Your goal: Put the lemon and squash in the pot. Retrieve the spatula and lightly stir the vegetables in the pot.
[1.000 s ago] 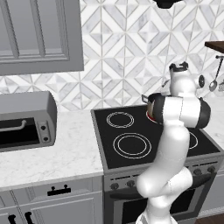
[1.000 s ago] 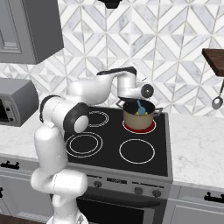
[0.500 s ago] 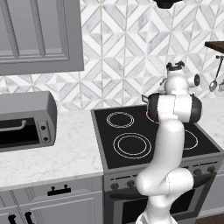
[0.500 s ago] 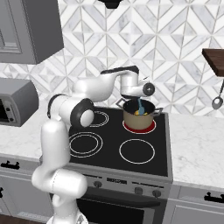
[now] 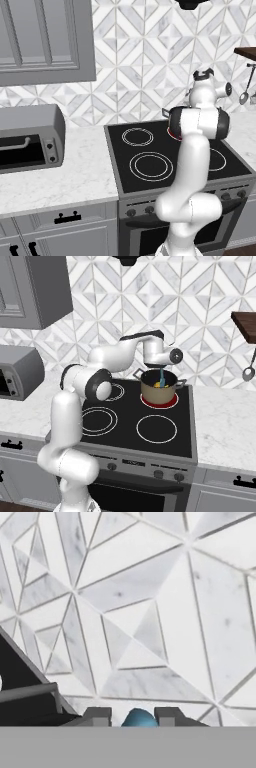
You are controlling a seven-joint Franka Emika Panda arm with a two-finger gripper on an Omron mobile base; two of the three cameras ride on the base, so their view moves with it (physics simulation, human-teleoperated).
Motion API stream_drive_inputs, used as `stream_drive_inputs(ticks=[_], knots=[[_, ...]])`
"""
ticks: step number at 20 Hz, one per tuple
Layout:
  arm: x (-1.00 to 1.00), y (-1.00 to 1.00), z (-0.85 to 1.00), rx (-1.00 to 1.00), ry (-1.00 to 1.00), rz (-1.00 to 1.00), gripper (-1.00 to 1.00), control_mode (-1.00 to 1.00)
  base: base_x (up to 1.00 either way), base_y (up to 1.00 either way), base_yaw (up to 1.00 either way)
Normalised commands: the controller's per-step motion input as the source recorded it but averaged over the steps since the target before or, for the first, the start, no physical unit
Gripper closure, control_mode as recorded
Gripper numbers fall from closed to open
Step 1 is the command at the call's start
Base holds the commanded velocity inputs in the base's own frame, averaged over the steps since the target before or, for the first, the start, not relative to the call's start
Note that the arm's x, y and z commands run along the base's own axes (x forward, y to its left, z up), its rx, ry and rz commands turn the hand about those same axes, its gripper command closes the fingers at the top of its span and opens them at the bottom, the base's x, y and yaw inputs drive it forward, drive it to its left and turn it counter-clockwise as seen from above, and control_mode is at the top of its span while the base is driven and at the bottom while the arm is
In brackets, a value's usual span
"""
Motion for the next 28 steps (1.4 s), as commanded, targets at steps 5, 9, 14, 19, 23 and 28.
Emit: stream_drive_inputs(ticks=[5, 9, 14, 19, 23, 28], knots=[[0.07, -0.34, -0.91, 0.0, 0.06, 0.0, 1.0, -1.0, 0.0, 0.0, 0.0], [-0.52, -0.28, -0.21, 0.0, 0.0, 0.0, 1.0, -1.0, 0.0, 0.0, 0.0], [-0.85, -0.09, 0.0, 0.0, 0.0, 0.0, 1.0, -1.0, 0.0, 0.0, 0.0], [-0.21, 0.0, -0.2, 0.0, 0.04, 0.0, 1.0, -1.0, 0.0, 0.0, 0.0], [0.14, 0.13, -0.11, 0.0, 0.08, 0.01, 1.0, -1.0, 0.0, 0.0, 0.0], [0.3, 0.12, 0.0, 0.07, 0.07, 0.04, 1.0, -1.0, 0.0, 0.0, 0.0]])
